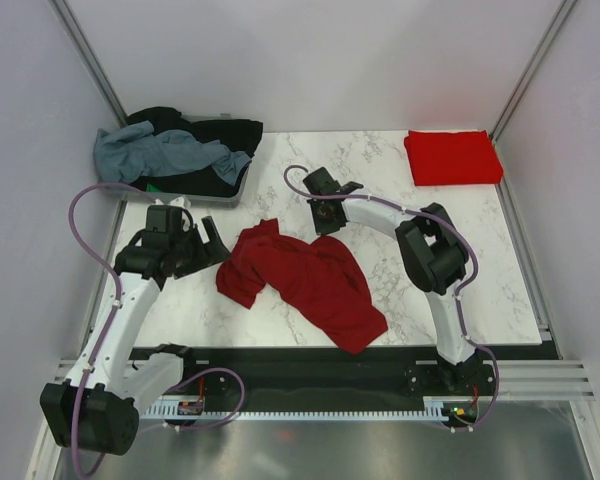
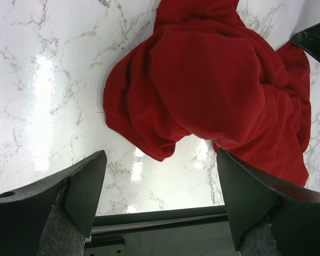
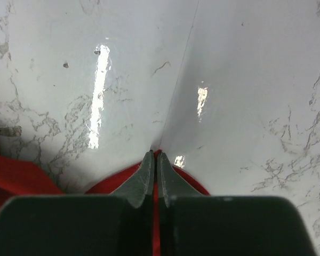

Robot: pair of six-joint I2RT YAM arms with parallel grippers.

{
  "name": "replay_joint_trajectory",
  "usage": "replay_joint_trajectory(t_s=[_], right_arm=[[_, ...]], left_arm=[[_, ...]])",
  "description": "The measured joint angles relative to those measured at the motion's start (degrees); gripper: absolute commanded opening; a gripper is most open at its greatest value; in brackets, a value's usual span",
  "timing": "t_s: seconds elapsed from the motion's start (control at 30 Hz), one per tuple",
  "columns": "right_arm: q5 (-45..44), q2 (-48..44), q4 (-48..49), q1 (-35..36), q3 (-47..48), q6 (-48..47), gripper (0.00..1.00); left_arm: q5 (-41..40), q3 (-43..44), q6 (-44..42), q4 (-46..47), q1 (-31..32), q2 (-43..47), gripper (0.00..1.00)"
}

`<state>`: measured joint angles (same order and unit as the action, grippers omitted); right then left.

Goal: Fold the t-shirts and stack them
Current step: Flatten the tshirt out

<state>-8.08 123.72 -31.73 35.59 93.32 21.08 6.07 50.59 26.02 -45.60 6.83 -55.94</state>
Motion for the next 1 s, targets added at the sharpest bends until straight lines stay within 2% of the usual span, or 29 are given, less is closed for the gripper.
replay_joint_trajectory(t_s=[0.2,0.3,0.37,0.47,0.53,0.6,0.7,0.87,1.0], right_arm=[[-1.07,-0.17,-0.42,0.31,0.07,0.09,0.0],[-2.47,-0.26,-4.87,0.28,2.62,-0.48,0.0],[-3.52,-0.26,-10.29,0.28,8.2,-1.31,0.0],[-4.68,-0.94,-16.85,0.28,21.92,-2.8,0.0],[-5.44,-4.11,-17.73,0.37,29.81,-4.74,0.0],[-6.32,-10.6,-17.68,0.57,32.24,-6.47,0.0],[-8.0,-25.64,-16.28,0.68,30.42,-9.31,0.0],[-15.13,-56.37,-9.77,0.9,14.08,-11.39,0.0],[-21.0,-71.8,-7.67,0.79,-2.12,-8.92,0.0]], left_arm=[[0.0,-0.63,0.0,0.52,0.0,0.24,0.91],[-0.09,-0.76,0.0,0.74,0.0,0.24,0.9],[-0.26,-0.83,0.0,0.76,-0.02,0.39,0.88],[-0.94,-1.09,0.0,0.81,-0.02,1.25,0.87],[-1.6,-1.25,0.02,0.81,-0.02,2.29,0.87],[-2.1,-1.29,0.02,0.85,-0.02,3.43,0.86],[-3.13,-1.29,0.02,0.98,-0.02,4.63,0.86],[-4.37,-1.31,0.02,1.14,-0.02,5.7,0.85],[-4.52,-1.62,0.04,1.25,-0.02,7.74,0.86]])
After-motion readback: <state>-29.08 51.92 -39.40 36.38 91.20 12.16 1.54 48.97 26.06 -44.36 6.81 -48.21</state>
